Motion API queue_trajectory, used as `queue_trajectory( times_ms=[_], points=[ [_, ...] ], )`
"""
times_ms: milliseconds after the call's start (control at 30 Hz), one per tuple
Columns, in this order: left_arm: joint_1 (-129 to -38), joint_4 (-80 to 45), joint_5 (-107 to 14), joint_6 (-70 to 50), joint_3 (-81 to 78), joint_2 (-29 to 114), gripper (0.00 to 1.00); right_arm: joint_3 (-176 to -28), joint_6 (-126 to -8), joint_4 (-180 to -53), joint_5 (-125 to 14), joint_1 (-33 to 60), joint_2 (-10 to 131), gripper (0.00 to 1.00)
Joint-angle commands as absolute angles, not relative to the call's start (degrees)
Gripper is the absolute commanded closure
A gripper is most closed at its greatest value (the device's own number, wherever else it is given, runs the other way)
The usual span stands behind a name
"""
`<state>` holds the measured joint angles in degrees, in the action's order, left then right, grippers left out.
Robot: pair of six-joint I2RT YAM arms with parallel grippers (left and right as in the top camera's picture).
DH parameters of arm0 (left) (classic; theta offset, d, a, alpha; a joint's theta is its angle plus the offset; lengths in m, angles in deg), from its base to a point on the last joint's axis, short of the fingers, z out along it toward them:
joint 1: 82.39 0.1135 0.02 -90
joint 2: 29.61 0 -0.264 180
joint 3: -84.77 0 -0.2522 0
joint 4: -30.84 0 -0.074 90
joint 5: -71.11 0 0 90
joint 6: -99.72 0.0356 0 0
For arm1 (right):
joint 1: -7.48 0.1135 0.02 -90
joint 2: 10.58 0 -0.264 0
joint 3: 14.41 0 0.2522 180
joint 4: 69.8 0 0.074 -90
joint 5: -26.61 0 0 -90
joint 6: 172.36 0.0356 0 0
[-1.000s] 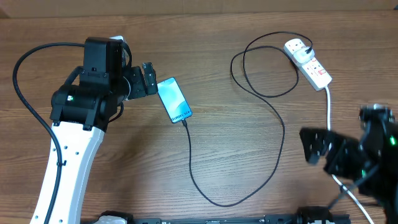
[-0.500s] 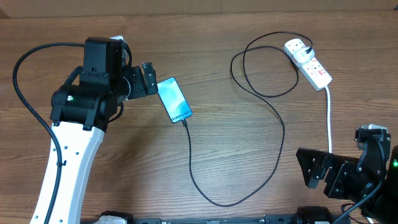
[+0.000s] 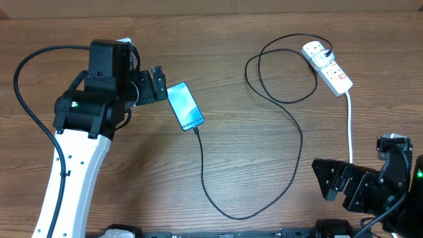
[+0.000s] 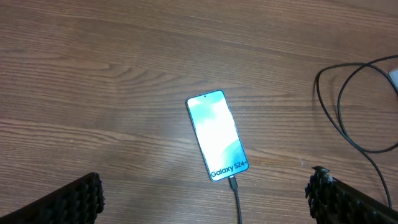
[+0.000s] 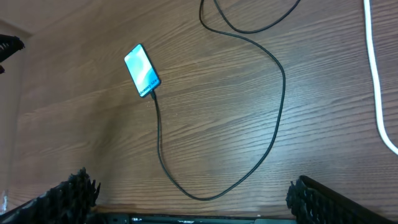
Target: Plug charger to phone and switch on socket
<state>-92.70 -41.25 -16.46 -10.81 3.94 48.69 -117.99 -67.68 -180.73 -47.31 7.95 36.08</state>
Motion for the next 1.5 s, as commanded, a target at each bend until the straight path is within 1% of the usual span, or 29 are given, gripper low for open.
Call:
queue_trajectory(
  times_ms=[0,133,300,367,400,567,800,1000,1233,1467],
  points=[
    [-92.6,-41.2,-15.5,-9.5,3.7,49.0,0.0,-117.9,-67.6,-180.5,-48.2,8.2,35.7,0.0],
    [-92.6,-41.2,-15.5,-9.5,3.7,49.0,0.0,-117.8,-67.5,-179.2,-48.2,8.2,35.7,0.0],
    [-92.6,-41.2,-15.5,-9.5,3.7,49.0,0.0,-115.5,-67.4,-171.5,-49.8,15.2,34.0,0.0],
    [-92.6,-41.2,-15.5,-9.5,3.7,49.0,0.0,-108.7,-67.6,-163.7,-51.4,18.1,29.6,0.0],
    [-92.6,-41.2,-15.5,-9.5,3.7,49.0,0.0,-106.6,-67.7,-161.8,-51.6,18.4,28.4,0.0],
    [-92.6,-41.2,-15.5,-9.5,3.7,49.0,0.0,-84.9,-67.8,-143.3,-55.9,20.2,16.6,0.0],
    [-92.6,-41.2,-15.5,-9.5,3.7,49.0,0.0,-60.9,-72.0,-118.7,-55.9,22.1,3.9,0.0],
    [-92.6,-41.2,-15.5,-9.5,3.7,49.0,0.0,-45.5,-72.4,-99.9,-55.9,22.1,-2.9,0.0],
    [-92.6,-41.2,-15.5,-9.5,3.7,49.0,0.0,-35.1,-72.4,-89.6,-58.5,21.5,-9.1,0.0],
    [-92.6,-41.2,-15.5,-9.5,3.7,49.0,0.0,-29.9,-73.5,-84.3,-58.3,18.2,-10.4,0.0]
  ],
)
